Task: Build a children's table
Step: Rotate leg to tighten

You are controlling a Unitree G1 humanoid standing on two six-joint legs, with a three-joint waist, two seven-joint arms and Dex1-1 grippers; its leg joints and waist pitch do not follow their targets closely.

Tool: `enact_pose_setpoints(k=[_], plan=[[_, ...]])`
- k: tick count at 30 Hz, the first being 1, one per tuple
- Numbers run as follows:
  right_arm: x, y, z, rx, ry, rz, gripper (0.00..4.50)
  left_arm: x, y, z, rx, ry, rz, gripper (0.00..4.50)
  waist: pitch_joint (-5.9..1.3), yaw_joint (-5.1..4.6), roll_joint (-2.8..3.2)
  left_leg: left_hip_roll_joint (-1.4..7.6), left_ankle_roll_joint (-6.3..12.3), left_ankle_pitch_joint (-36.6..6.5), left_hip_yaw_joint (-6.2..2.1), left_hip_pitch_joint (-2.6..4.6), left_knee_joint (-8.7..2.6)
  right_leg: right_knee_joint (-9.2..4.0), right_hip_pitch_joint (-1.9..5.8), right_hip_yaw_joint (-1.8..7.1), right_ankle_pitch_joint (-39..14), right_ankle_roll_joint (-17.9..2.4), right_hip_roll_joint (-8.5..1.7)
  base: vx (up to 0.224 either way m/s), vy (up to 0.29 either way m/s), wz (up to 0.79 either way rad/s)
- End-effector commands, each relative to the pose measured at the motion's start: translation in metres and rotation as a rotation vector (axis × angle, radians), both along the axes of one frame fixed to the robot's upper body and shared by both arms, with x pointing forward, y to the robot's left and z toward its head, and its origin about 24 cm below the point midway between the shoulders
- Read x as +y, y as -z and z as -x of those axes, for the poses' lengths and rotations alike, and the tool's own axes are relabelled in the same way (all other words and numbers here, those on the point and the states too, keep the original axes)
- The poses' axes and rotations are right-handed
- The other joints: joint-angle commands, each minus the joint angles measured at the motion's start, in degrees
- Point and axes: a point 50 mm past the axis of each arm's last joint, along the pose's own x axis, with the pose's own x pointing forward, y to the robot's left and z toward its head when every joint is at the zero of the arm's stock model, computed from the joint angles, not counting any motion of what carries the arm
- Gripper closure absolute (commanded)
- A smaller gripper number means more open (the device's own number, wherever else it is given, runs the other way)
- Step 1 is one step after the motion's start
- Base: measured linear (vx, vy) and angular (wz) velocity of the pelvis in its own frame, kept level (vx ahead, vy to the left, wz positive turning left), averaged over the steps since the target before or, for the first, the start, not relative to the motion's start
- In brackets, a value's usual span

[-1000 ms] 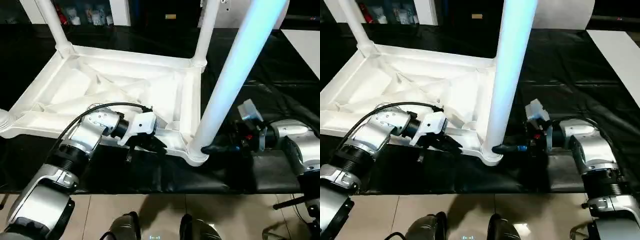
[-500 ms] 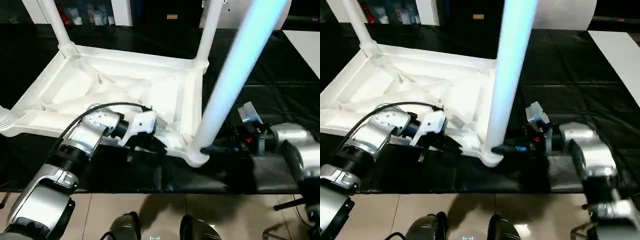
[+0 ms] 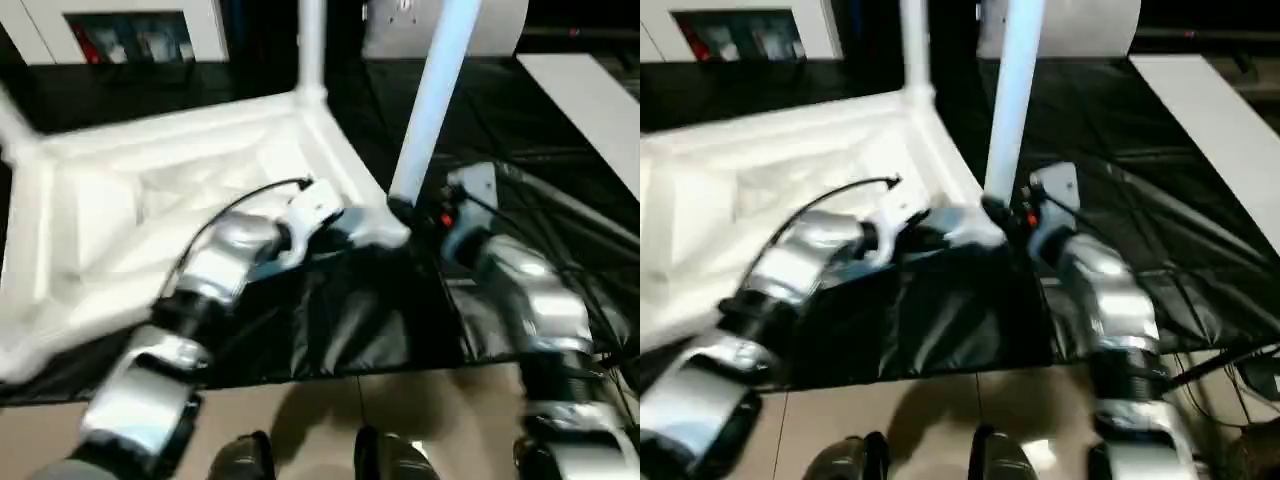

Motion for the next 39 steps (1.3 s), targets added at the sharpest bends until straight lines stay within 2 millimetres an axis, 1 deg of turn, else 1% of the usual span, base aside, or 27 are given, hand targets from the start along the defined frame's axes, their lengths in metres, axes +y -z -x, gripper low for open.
enact_pose_setpoints(k=[1,2,3,4,5,6,7,8,9,10,11,12,14,15,17,18,19,22,26,28,29,31,32,34,36,37,39], plan=[[0.030,0.018,0.000,0.079,0.015,0.006,2.60,-0.036,-0.007,0.003,-0.032,-0.011,0.053,4.50,-4.60,0.22,-0.70,3.88,2.46,-14.29,-2.37,1.35,-4.26,-4.72,2.58,2.96,-23.52,-10.37,-4.35,0.000,0.000,0.00],[0.032,0.017,-0.001,0.066,0.051,0.008,2.60,-0.043,-0.010,0.004,-0.044,-0.014,0.060,4.50,-4.60,0.22,-0.71,3.78,2.48,-14.20,-2.33,1.35,-4.24,-4.71,2.55,2.96,-23.23,-10.40,-4.29,0.000,0.000,0.00],[0.033,0.017,-0.002,0.056,0.066,0.007,2.26,-0.047,-0.011,0.005,-0.051,-0.017,0.063,4.50,-4.70,0.30,-0.76,3.78,2.85,-13.31,-2.35,1.23,-4.20,-4.55,2.83,2.97,-21.69,-10.63,-4.38,0.000,0.000,0.00],[0.034,0.016,-0.002,0.041,0.080,0.009,1.92,-0.049,-0.011,0.005,-0.059,-0.017,0.058,4.50,-4.75,0.48,-0.63,3.72,3.57,-12.26,-2.26,1.17,-4.11,-4.43,2.92,2.99,-19.64,-10.93,-4.33,0.000,0.000,0.00],[0.034,0.015,-0.002,0.033,0.090,0.011,1.92,-0.050,-0.011,0.005,-0.063,-0.018,0.052,4.50,-4.83,0.47,-0.66,3.72,3.96,-11.72,-2.16,1.14,-4.06,-4.28,2.95,3.02,-18.32,-11.18,-4.23,0.000,0.000,0.00],[0.032,0.015,-0.002,0.027,0.092,0.017,1.92,-0.049,-0.011,0.005,-0.064,-0.018,0.049,4.50,-4.95,0.55,-0.67,3.69,4.84,-10.38,-2.08,1.11,-3.99,-3.94,3.04,3.01,-15.37,-11.86,-4.10,0.000,0.000,0.00],[0.029,0.014,-0.002,0.014,0.097,0.030,1.77,-0.048,-0.011,0.005,-0.068,-0.018,0.044,4.50,-4.95,0.64,-0.71,3.64,5.77,-9.61,-2.04,1.01,-3.92,-3.79,3.20,2.98,-13.78,-12.27,-4.11,0.000,0.000,0.00],[0.025,0.013,-0.001,0.006,0.104,0.020,1.63,-0.046,-0.010,0.005,-0.072,-0.013,0.037,4.50,-4.96,0.68,-0.74,3.56,6.15,-9.35,-1.98,0.97,-3.86,-3.81,3.25,2.95,-13.56,-12.35,-4.12,0.000,0.000,0.00],[0.016,0.009,-0.001,-0.020,0.113,-0.003,1.52,-0.041,-0.008,0.005,-0.076,-0.008,0.020,4.50,-4.91,0.81,-0.68,3.54,6.74,-9.00,-1.97,0.90,-3.82,-3.84,3.36,2.94,-13.50,-12.36,-4.18,0.000,0.000,0.00],[0.008,0.006,0.000,-0.038,0.114,-0.013,1.52,-0.036,-0.007,0.005,-0.078,-0.004,0.010,4.50,-4.92,0.98,-0.70,3.58,7.22,-8.92,-1.99,0.93,-3.82,-3.86,3.44,2.89,-13.68,-12.22,-4.19,0.000,0.000,0.00],[0.006,0.005,0.000,-0.040,0.114,-0.014,1.48,-0.036,-0.006,0.005,-0.079,-0.003,0.009,4.50,-4.92,0.98,-0.70,3.58,7.22,-8.92,-1.99,0.93,-3.82,-3.86,3.44,2.89,-13.68,-12.22,-4.19,0.000,0.000,0.00],[-0.001,0.002,0.000,-0.055,0.119,-0.018,1.38,-0.032,-0.005,0.004,-0.081,-0.003,0.003,4.50,-4.82,1.13,-0.71,3.65,7.69,-8.53,-2.06,0.85,-3.85,-3.80,3.52,2.82,-13.50,-12.17,-4.11,0.000,0.000,0.00],[-0.003,0.000,0.001,-0.073,0.094,-0.026,1.14,-0.030,-0.004,0.004,-0.078,-0.004,-0.004,4.50,-4.75,1.12,-0.65,3.67,7.76,-8.96,-2.02,0.90,-3.85,-3.85,3.40,2.77,-13.92,-12.43,-4.03,0.000,0.000,0.00],[-0.012,-0.004,0.004,-0.097,0.033,0.001,1.08,-0.022,-0.001,0.004,-0.071,0.010,-0.009,4.50,-4.73,1.20,-0.67,3.63,7.64,-9.43,-2.05,0.92,-3.87,-3.95,3.46,2.73,-14.68,-12.22,-4.02,0.000,0.000,0.00],[-0.020,-0.007,0.007,-0.112,-0.019,0.026,0.93,-0.016,0.001,0.005,-0.069,0.040,-0.016,4.50,-4.66,1.22,-0.71,3.70,7.76,-9.61,-2.06,0.90,-3.88,-3.95,3.55,2.77,-14.81,-12.08,-4.03,0.000,0.000,0.00],[-0.025,-0.009,0.010,-0.120,-0.053,0.042,0.80,-0.013,0.003,0.006,-0.068,0.064,-0.022,4.50,-4.59,1.34,-0.79,3.70,8.05,-9.86,-2.11,0.80,-3.91,-4.07,3.63,2.75,-15.61,-11.58,-4.04,0.000,0.000,0.00],[-0.028,-0.011,0.011,-0.123,-0.080,0.044,0.70,-0.009,0.004,0.006,-0.063,0.070,-0.031,4.50,-4.58,1.17,-0.83,3.64,8.01,-9.73,-2.18,0.66,-3.95,-4.02,3.72,2.73,-15.97,-11.54,-4.07,0.000,0.000,0.00],[-0.045,-0.012,0.019,-0.115,-0.236,0.129,0.57,0.003,0.006,0.009,-0.064,0.157,-0.047,4.50,-4.45,1.24,-0.90,3.64,7.97,-10.81,-2.09,0.88,-3.89,-4.39,3.66,2.78,-18.61,-11.08,-4.10,0.000,0.000,0.00],[-0.059,-0.015,0.027,-0.095,-0.380,0.171,0.16,0.015,0.008,0.013,-0.037,0.247,-0.080,4.50,-4.58,1.31,-0.89,3.81,8.39,-9.93,-2.10,0.78,-3.77,-4.05,3.74,2.77,-16.98,-12.38,-4.18,0.000,0.000,0.00],[-0.065,-0.017,0.034,-0.075,-0.510,0.201,0.16,0.021,0.009,0.020,-0.018,0.373,-0.096,4.50,-4.71,1.33,-0.81,3.92,9.01,-9.15,-2.10,0.79,-3.66,-3.80,3.70,2.73,-15.06,-13.52,-4.11,0.000,0.000,0.00],[-0.066,-0.018,0.036,-0.070,-0.533,0.206,0.16,0.022,0.009,0.021,-0.016,0.396,-0.101,4.50,-4.75,1.41,-0.79,3.94,9.25,-9.15,-2.06,0.92,-3.61,-3.77,3.70,2.75,-14.63,-13.76,-4.12,0.000,0.000,0.00],[-0.069,-0.018,0.040,-0.051,-0.615,0.218,0.16,0.026,0.009,0.024,-0.006,0.465,-0.126,4.50,-4.76,1.64,-0.73,4.17,9.53,-8.36,-1.96,0.90,-3.61,-3.47,3.68,2.78,-13.10,-14.59,-4.09,0.000,0.000,0.00],[-0.070,-0.018,0.044,-0.044,-0.703,0.229,0.16,0.031,0.009,0.026,-0.004,0.523,-0.152,4.50,-4.80,1.81,-0.62,4.32,9.56,-8.26,-1.92,0.97,-3.56,-3.31,3.62,2.76,-12.56,-15.05,-4.08,0.000,0.000,0.00],[-0.071,-0.018,0.047,-0.034,-0.767,0.232,0.16,0.034,0.009,0.027,0.000,0.563,-0.169,4.50,-4.78,2.44,-0.48,4.55,9.58,-8.85,-1.80,1.14,-3.52,-3.21,3.47,2.79,-12.39,-15.51,-4.13,0.000,0.000,0.00],[-0.072,-0.018,0.049,-0.019,-0.827,0.229,0.41,0.038,0.007,0.029,0.008,0.610,-0.180,4.50,-4.79,2.93,-0.49,4.67,9.08,-9.26,-1.81,1.28,-3.56,-3.15,3.38,2.81,-12.51,-15.88,-4.20,0.000,0.000,0.00],[-0.072,-0.018,0.050,-0.012,-0.853,0.227,0.41,0.039,0.007,0.030,0.013,0.634,-0.184,4.50,-4.73,3.03,-0.47,4.72,8.85,-9.40,-1.81,1.25,-3.62,-3.17,3.38,2.85,-12.80,-15.92,-4.27,0.000,0.000,0.00],[-0.071,-0.017,0.052,0.011,-0.921,0.213,0.62,0.042,0.005,0.033,0.026,0.690,-0.198,4.50,-4.72,3.24,-0.69,4.70,7.92,-10.31,-1.88,1.14,-3.68,-3.24,3.49,2.85,-14.30,-15.84,-4.43,0.000,0.000,0.00]])
